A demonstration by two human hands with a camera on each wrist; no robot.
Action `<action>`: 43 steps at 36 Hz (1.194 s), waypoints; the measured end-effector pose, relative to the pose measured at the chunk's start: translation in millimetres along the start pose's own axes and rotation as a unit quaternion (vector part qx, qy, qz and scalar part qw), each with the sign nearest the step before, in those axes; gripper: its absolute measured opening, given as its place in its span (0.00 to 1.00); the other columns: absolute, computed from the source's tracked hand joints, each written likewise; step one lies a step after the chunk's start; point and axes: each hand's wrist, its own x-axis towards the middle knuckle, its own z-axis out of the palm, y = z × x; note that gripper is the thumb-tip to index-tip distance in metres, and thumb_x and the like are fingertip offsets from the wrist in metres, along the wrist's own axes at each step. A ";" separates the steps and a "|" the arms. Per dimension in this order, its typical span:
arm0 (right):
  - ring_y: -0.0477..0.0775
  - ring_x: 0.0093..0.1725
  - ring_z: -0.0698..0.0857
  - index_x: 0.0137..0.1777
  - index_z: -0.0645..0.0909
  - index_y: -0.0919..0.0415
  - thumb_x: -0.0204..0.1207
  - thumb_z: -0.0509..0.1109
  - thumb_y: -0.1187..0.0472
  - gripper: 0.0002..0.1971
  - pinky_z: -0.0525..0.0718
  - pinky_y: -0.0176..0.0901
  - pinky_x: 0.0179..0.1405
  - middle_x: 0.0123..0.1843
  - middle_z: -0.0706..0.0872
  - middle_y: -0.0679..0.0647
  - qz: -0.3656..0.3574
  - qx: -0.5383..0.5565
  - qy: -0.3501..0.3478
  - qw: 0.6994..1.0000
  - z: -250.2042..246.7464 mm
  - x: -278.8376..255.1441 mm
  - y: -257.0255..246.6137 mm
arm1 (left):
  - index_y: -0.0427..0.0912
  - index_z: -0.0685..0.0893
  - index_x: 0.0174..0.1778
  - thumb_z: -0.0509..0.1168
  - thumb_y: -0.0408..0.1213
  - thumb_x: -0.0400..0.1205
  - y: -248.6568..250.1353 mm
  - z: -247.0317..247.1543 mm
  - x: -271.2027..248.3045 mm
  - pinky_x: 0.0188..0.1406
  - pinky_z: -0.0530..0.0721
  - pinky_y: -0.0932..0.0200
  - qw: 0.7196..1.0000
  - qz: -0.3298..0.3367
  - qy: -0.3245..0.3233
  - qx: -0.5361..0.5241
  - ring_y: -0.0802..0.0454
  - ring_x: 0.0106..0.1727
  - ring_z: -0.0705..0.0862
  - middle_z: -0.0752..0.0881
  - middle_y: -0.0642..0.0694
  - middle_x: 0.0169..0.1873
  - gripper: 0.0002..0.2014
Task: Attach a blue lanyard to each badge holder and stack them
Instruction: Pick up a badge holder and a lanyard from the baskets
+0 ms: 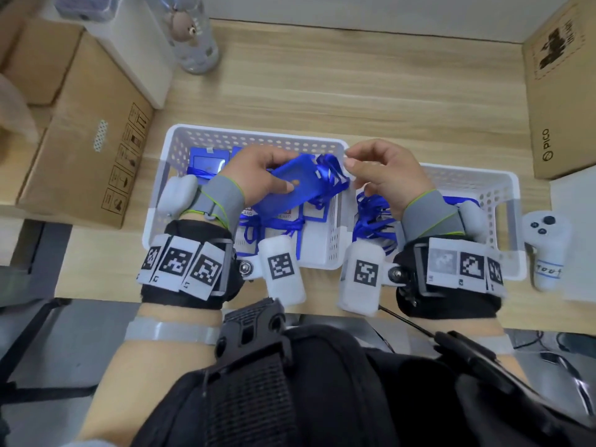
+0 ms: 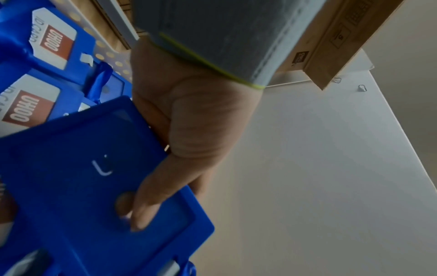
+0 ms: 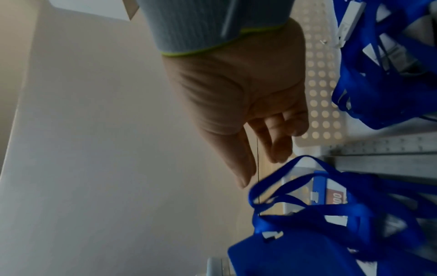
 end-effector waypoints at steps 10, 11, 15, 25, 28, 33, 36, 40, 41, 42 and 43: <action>0.42 0.49 0.83 0.57 0.80 0.55 0.68 0.75 0.66 0.17 0.83 0.35 0.56 0.53 0.85 0.49 -0.087 -0.009 -0.117 0.989 11.6 -8.1 -12.5 | 0.48 0.72 0.36 0.74 0.27 0.72 16.6 8.0 -1.7 0.35 0.76 0.69 0.999 0.033 -0.034 0.009 0.65 0.23 0.81 0.84 0.56 0.18 0.17; 0.40 0.49 0.85 0.57 0.80 0.58 0.69 0.74 0.68 0.17 0.83 0.34 0.55 0.51 0.86 0.48 -0.091 0.000 -0.139 0.986 13.6 -9.0 -13.6 | 0.47 0.71 0.37 0.72 0.27 0.74 19.3 10.1 -3.7 0.39 0.77 0.69 0.998 0.041 -0.046 -0.002 0.65 0.25 0.82 0.84 0.56 0.18 0.15; 0.43 0.38 0.88 0.60 0.78 0.64 0.75 0.64 0.76 0.15 0.82 0.29 0.44 0.38 0.90 0.45 -0.087 0.039 -0.168 0.981 17.0 -7.5 -15.2 | 0.47 0.73 0.36 0.71 0.37 0.70 21.9 13.6 -6.6 0.49 0.77 0.53 0.996 0.057 -0.057 -0.030 0.57 0.29 0.84 0.86 0.53 0.21 0.11; 0.36 0.27 0.77 0.51 0.81 0.60 0.75 0.67 0.71 0.08 0.76 0.23 0.36 0.28 0.79 0.51 -0.041 -0.012 -0.093 0.995 10.4 -5.4 -6.9 | 0.49 0.78 0.41 0.70 0.30 0.77 14.0 5.0 -7.8 0.40 0.77 0.53 0.999 0.037 -0.006 -0.022 0.54 0.27 0.81 0.86 0.52 0.21 0.09; 0.33 0.28 0.80 0.50 0.82 0.62 0.71 0.61 0.78 0.15 0.75 0.20 0.32 0.29 0.85 0.43 -0.027 -0.010 -0.082 0.996 7.5 -5.0 -6.7 | 0.55 0.81 0.45 0.70 0.31 0.77 11.3 2.1 -8.7 0.42 0.79 0.52 0.999 0.035 0.007 -0.013 0.52 0.30 0.82 0.86 0.52 0.22 0.12; 0.36 0.27 0.83 0.49 0.82 0.62 0.71 0.56 0.81 0.18 0.78 0.21 0.33 0.28 0.87 0.44 0.002 -0.016 -0.095 0.995 7.5 -3.2 -5.1 | 0.63 0.82 0.55 0.67 0.30 0.79 8.2 0.9 -9.3 0.52 0.79 0.51 0.998 0.054 0.016 -0.031 0.52 0.33 0.81 0.84 0.43 0.29 0.19; 0.34 0.22 0.79 0.41 0.81 0.57 0.76 0.61 0.74 0.12 0.70 0.17 0.25 0.17 0.82 0.43 0.008 -0.028 -0.105 0.994 8.9 -4.1 -5.6 | 0.69 0.80 0.55 0.68 0.31 0.78 5.8 -0.2 -8.5 0.57 0.75 0.50 0.998 0.063 0.012 -0.030 0.45 0.41 0.79 0.78 0.41 0.34 0.23; 0.37 0.21 0.77 0.34 0.79 0.58 0.76 0.64 0.70 0.11 0.74 0.22 0.25 0.19 0.81 0.44 0.012 -0.003 -0.092 0.996 9.7 -2.2 -3.6 | 0.66 0.79 0.57 0.66 0.28 0.79 6.0 1.9 -9.8 0.70 0.75 0.43 0.996 0.056 0.027 -0.057 0.51 0.48 0.79 0.78 0.45 0.45 0.23; 0.39 0.21 0.77 0.32 0.79 0.58 0.77 0.65 0.68 0.11 0.75 0.24 0.27 0.21 0.81 0.45 0.013 -0.003 -0.088 0.996 9.4 -1.5 -3.1 | 0.63 0.78 0.60 0.65 0.27 0.80 6.7 2.6 -10.1 0.70 0.76 0.44 0.996 0.056 0.030 -0.063 0.53 0.47 0.79 0.78 0.45 0.45 0.23; 0.40 0.20 0.77 0.31 0.79 0.59 0.77 0.66 0.66 0.12 0.76 0.25 0.28 0.22 0.81 0.47 0.010 -0.008 -0.085 0.996 9.4 -1.0 -2.6 | 0.61 0.76 0.63 0.64 0.27 0.80 6.9 2.6 -10.5 0.68 0.77 0.50 0.995 0.057 0.031 -0.073 0.56 0.45 0.79 0.79 0.47 0.45 0.23; 0.41 0.21 0.77 0.30 0.78 0.60 0.77 0.66 0.65 0.13 0.76 0.26 0.29 0.22 0.80 0.47 0.005 -0.011 -0.084 0.996 9.3 -0.7 -2.2 | 0.58 0.74 0.65 0.63 0.26 0.81 7.4 2.6 -11.2 0.64 0.78 0.57 0.994 0.059 0.030 -0.083 0.60 0.45 0.79 0.81 0.48 0.46 0.23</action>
